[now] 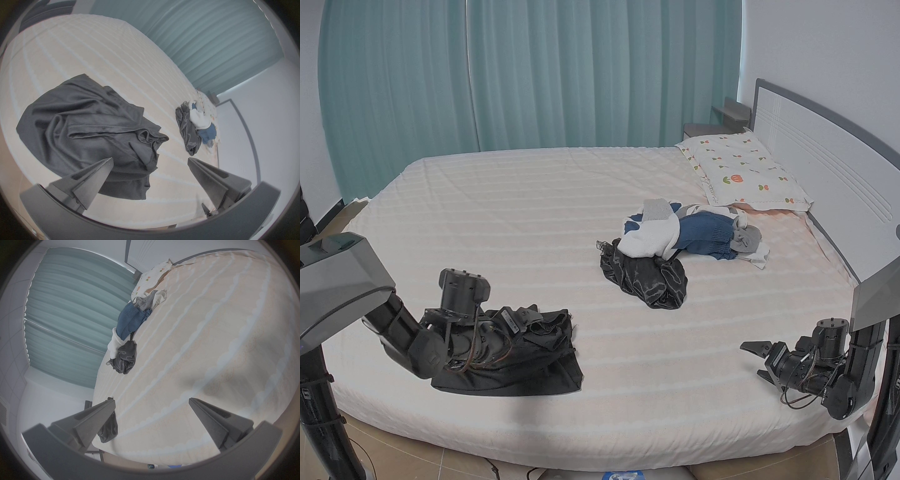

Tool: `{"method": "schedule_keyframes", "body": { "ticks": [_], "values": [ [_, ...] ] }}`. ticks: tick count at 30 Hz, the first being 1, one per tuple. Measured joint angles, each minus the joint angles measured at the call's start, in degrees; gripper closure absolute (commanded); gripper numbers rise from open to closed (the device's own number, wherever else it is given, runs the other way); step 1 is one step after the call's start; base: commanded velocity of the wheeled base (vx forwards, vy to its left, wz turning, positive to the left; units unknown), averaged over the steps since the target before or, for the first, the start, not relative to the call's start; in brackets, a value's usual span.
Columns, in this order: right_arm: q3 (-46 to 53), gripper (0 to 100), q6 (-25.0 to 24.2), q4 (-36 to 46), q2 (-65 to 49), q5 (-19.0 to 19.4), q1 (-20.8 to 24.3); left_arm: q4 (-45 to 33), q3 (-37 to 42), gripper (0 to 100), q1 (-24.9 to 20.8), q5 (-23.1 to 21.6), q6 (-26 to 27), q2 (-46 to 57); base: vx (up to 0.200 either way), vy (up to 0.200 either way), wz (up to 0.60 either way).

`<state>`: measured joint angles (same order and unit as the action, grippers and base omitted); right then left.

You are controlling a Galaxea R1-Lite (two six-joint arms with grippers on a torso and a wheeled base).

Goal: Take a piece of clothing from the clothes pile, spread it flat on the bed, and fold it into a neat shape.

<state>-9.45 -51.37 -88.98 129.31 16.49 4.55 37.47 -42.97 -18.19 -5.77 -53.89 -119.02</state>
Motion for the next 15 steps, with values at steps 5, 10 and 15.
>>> {"method": "schedule_keyframes", "body": {
  "ticks": [5,10,15],
  "values": [
    [-1.2,0,0.5,0.0,-0.8,-0.4,3.3,7.3,7.6,0,2.7,-2.1,-2.7,1.2,0.0,0.0,0.0],
    [-5.3,0,1.4,0.6,-0.6,-0.7,6.4,7.9,9.2,0,4.8,-2.7,-3.3,1.4,0.0,0.0,0.0],
    [-9.2,0,2.4,4.1,-0.3,-1.3,10.9,8.8,9.8,0,7.5,-5.4,-3.4,1.4,0.0,0.16,0.0]
  ]
}}
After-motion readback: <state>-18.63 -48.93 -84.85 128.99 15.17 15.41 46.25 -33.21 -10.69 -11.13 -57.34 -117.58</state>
